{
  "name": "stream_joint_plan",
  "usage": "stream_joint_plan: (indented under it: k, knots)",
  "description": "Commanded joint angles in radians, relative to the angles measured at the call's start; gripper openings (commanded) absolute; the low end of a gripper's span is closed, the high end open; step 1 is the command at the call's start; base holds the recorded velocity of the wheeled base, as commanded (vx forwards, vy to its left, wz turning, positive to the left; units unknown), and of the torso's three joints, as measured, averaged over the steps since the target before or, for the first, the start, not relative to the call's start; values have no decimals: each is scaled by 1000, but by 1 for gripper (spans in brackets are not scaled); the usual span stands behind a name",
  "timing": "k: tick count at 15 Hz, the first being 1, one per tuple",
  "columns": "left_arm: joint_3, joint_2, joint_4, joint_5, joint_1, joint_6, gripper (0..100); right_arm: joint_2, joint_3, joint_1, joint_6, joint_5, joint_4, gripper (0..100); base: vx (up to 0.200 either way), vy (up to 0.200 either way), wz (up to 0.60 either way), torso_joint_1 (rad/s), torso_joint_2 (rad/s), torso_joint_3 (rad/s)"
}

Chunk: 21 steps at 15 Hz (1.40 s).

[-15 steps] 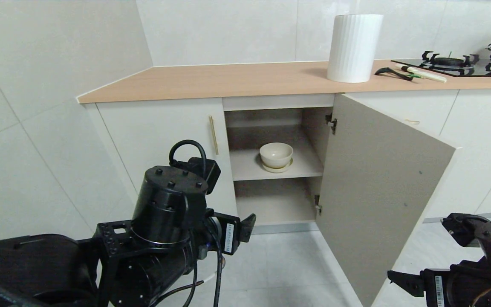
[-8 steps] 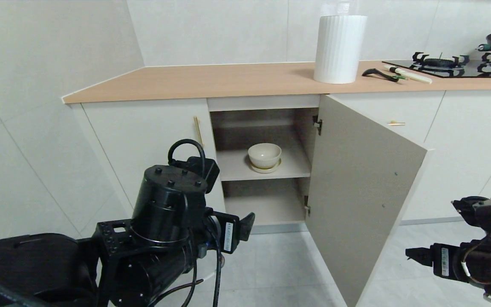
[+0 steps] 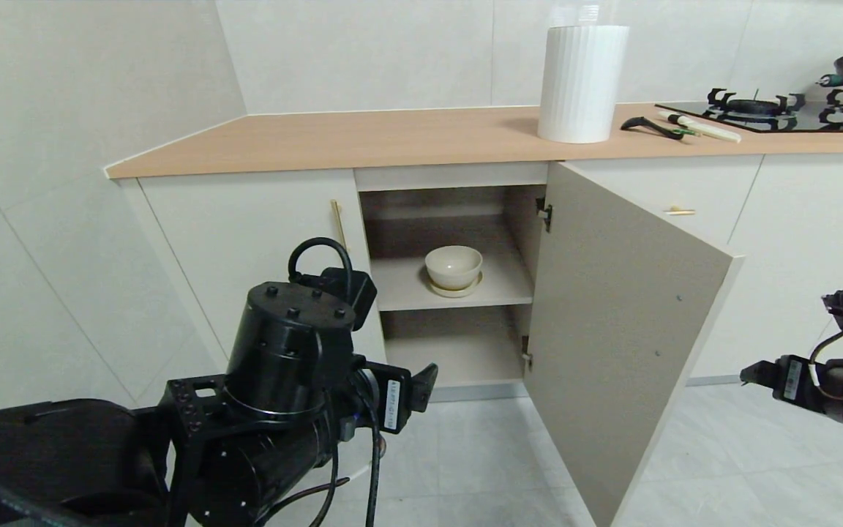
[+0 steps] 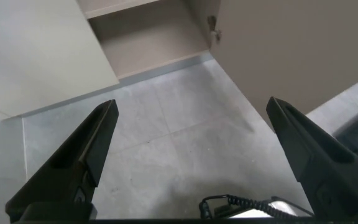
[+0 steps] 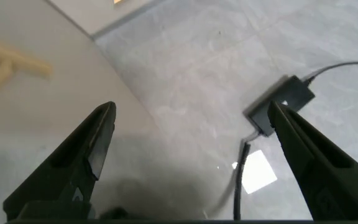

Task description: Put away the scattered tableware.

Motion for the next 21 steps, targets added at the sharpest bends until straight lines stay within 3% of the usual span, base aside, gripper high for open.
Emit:
stream_joint_plan:
  k: [1,3,4,7,9,16,21]
  knots:
    - [-2,-3,-1,0,2,-1,100,113,-52,-18,24,11,-52,100,0,0,0,0,0,0]
    - [-2,-6,-1,0,7,-1,100,131,-56,-18,28,45,-93,100,0,0,0,0,0,0]
    - [-3,-6,-1,0,19,-1,100,157,-85,-13,27,111,-133,100,0,0,0,0,0,0]
    - [-3,-11,-1,2,20,-3,100,212,-191,-11,27,144,-127,100,0,0,0,0,0,0]
    - [-9,-17,-10,3,25,-4,100,211,-194,5,25,195,-127,100,0,0,0,0,0,0]
    - [-8,-75,-24,9,48,-1,100,243,-199,217,27,235,-119,100,0,0,0,0,0,0]
    - [-6,-129,-19,8,53,1,100,312,-294,366,27,235,-119,100,0,0,0,0,0,0]
